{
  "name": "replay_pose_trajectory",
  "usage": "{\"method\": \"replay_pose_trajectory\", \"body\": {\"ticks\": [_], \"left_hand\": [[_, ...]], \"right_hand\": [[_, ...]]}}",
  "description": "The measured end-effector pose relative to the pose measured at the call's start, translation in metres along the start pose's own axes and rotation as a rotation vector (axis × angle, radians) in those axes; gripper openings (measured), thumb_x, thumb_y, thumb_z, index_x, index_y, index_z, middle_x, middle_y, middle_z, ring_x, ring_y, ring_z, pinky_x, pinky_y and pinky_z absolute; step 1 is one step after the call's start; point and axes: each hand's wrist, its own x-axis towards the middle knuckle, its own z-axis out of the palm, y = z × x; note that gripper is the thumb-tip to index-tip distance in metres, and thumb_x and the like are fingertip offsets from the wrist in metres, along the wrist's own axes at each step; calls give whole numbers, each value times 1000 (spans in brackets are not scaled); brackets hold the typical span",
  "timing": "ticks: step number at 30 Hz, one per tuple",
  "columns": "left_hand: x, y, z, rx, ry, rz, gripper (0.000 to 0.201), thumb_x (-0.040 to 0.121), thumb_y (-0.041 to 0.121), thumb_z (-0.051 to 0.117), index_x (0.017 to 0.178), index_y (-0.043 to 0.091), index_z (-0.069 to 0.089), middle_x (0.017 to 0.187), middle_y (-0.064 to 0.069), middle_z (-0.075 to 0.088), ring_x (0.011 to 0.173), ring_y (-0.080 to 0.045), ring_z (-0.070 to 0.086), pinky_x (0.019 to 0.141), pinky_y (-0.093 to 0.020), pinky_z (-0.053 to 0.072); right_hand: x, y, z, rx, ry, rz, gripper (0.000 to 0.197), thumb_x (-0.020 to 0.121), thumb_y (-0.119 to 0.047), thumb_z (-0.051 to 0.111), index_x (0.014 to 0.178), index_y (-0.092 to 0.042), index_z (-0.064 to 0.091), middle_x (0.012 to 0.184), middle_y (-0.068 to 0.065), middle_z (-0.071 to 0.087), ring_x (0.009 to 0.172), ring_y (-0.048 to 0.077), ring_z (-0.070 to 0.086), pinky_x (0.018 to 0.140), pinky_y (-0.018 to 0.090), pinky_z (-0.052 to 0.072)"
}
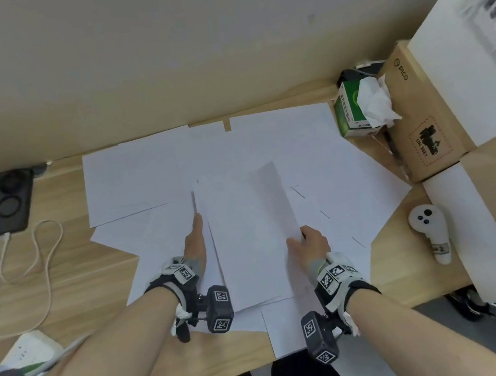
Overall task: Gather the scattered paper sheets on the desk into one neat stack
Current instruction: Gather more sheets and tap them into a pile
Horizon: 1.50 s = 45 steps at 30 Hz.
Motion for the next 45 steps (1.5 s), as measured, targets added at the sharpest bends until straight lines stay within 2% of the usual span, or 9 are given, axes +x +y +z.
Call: {"method": "replay_pose_trajectory", "body": {"ticks": [7, 14, 17, 22, 27, 32, 35, 39, 45], "left_hand": [[-21, -22, 3, 67, -125, 49, 30, 76, 15, 78, 103, 6, 68, 107, -16, 72, 94, -30, 70, 82, -38, 55], [-40, -23, -2, 233, -25, 53, 11, 85, 6, 64, 81, 6, 54, 84, -16, 63, 80, -32, 64, 74, -36, 48], [-53, -19, -14, 319, 48, 50, 38, 88, 1, 56, 63, 16, 32, 68, -3, 43, 62, -19, 45, 64, -30, 39], [-55, -30, -40, 430, 86, 8, 32, 87, -3, 54, 68, 13, 34, 91, -13, 50, 90, -26, 50, 75, -32, 40], [-43, -39, -51, 473, 68, 7, 40, 89, -11, 48, 64, 14, 30, 69, -1, 36, 62, -14, 40, 49, -16, 41], [-33, -52, -54, 498, 167, 18, 14, 89, -9, 49, 99, -8, 57, 82, -14, 50, 94, -32, 57, 76, -29, 37], [-31, -56, -59, 517, 178, 27, 32, 88, -4, 46, 118, -11, 55, 101, -27, 61, 112, -43, 58, 78, -33, 41], [-32, -55, -59, 493, 257, 92, 27, 88, -3, 50, 110, -16, 58, 113, -32, 63, 108, -46, 60, 87, -47, 48], [-36, -49, -54, 443, 163, 2, 35, 89, 0, 48, 120, -16, 53, 121, -26, 60, 113, -41, 58, 77, -35, 42]], "right_hand": [[9, -1, -7, -109, -97, -57, 31, 88, -33, 39, 61, -19, 36, 62, -1, 44, 55, 21, 39, 54, 29, 28], [20, 13, -21, -19, -8, -68, 17, 85, -39, 45, 85, -26, 57, 83, -6, 64, 71, 18, 60, 71, 32, 49], [18, 22, -40, 91, 134, 12, 31, 80, -29, 59, 110, -23, 52, 112, 1, 60, 90, 24, 63, 80, 35, 51], [17, 40, -57, -206, 88, 89, 45, 73, -36, 68, 111, -16, 54, 118, 7, 49, 113, 29, 51, 78, 34, 39], [19, 41, -51, -210, 75, -48, 19, 68, -25, 51, 51, -21, 44, 55, -1, 45, 56, 23, 42, 56, 28, 30], [12, 47, -63, -13, 167, -48, 12, 94, -23, 44, 99, -17, 52, 73, -5, 54, 73, 25, 54, 63, 32, 35], [5, 45, -81, 25, 244, -35, 14, 99, -14, 39, 106, -13, 52, 82, 3, 54, 80, 27, 52, 67, 32, 33], [3, 41, -104, 71, 304, -76, 22, 99, -14, 40, 117, -9, 52, 97, 9, 52, 88, 23, 49, 76, 31, 36], [2, 19, -73, 177, 336, -36, 21, 99, -14, 40, 111, -8, 56, 90, 6, 56, 82, 25, 50, 74, 30, 35]]}}
